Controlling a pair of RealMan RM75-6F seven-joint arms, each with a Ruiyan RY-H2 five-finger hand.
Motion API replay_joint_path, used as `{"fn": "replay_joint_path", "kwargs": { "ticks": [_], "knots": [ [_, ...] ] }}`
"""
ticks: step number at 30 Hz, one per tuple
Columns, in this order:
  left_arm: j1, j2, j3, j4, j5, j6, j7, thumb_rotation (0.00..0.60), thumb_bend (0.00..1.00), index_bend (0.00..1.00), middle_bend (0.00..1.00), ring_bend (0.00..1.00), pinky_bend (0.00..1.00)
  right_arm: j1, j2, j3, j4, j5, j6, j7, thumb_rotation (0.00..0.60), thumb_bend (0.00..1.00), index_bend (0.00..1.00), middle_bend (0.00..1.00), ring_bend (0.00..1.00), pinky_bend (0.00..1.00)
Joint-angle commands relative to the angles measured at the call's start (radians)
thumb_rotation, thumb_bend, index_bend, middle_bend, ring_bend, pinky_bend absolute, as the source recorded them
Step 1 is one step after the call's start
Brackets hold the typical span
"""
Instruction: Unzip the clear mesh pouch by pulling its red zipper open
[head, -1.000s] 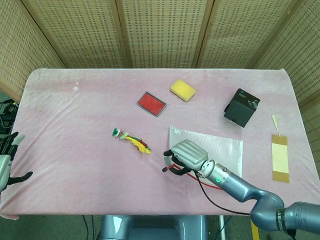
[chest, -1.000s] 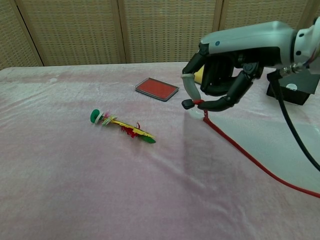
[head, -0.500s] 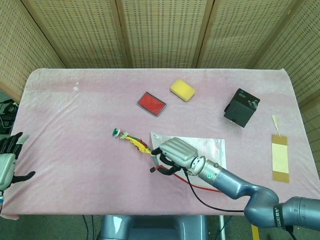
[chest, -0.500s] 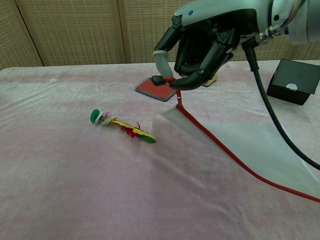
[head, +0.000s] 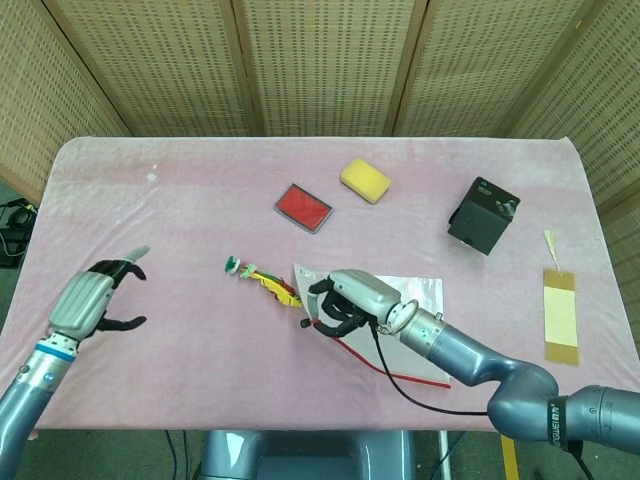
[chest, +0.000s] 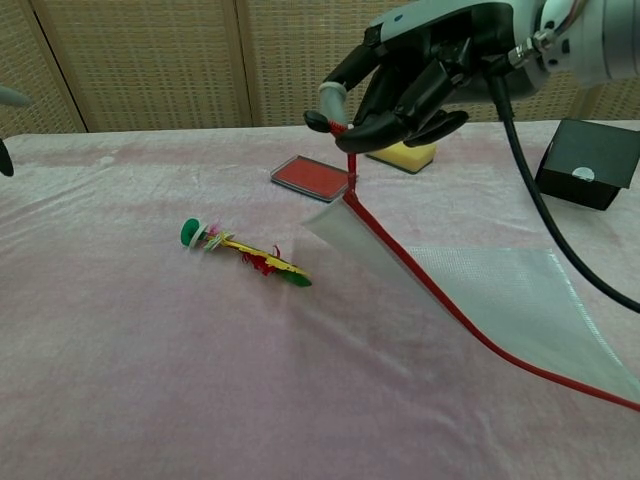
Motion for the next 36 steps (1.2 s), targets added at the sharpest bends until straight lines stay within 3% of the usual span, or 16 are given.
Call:
{"fn": "replay_joint_path", "kwargs": {
  "ticks": [1, 9, 15, 27, 36],
  "knots": [
    [-0.122, -0.118, 0.0, 0.132, 0.106, -0.064, -0.185, 0.6, 0.0, 0.0, 0.85, 0.72, 0.75, -0.014, 0.002, 0.007, 0.011, -0.029, -0.004, 0.024, 0.6, 0.91, 0.77, 0.96, 0.93, 1.0],
    [-0.26, -0.236, -0.016, 0.174, 0.109, -0.173, -0.272, 0.6, 0.0, 0.01, 0.88, 0.76, 0.8, -0.018, 0.002, 0.01, 0.026, -0.066, -0.013, 0.059, 0.6, 0.91, 0.77, 0.96, 0.93, 1.0],
    [-0.326, -0.332, -0.04, 0.198, 0.074, -0.192, -0.353, 0.6, 0.0, 0.14, 0.94, 0.82, 0.92, -0.007, -0.003, 0.02, 0.048, -0.069, -0.026, 0.083, 0.6, 0.91, 0.77, 0.96, 0.93, 1.0],
    [-0.401, -0.389, -0.043, 0.189, 0.03, -0.225, -0.557, 0.6, 0.0, 0.24, 0.95, 0.83, 0.94, 0.029, -0.007, 0.051, 0.063, -0.009, -0.043, 0.11, 0.6, 0.91, 0.77, 0.96, 0.93, 1.0],
    [-0.424, -0.407, -0.04, 0.201, 0.02, -0.215, -0.642, 0.6, 0.0, 0.3, 0.95, 0.83, 0.94, 0.047, -0.006, 0.049, 0.063, 0.023, -0.051, 0.089, 0.6, 0.91, 0.77, 0.96, 0.93, 1.0]
  ]
}}
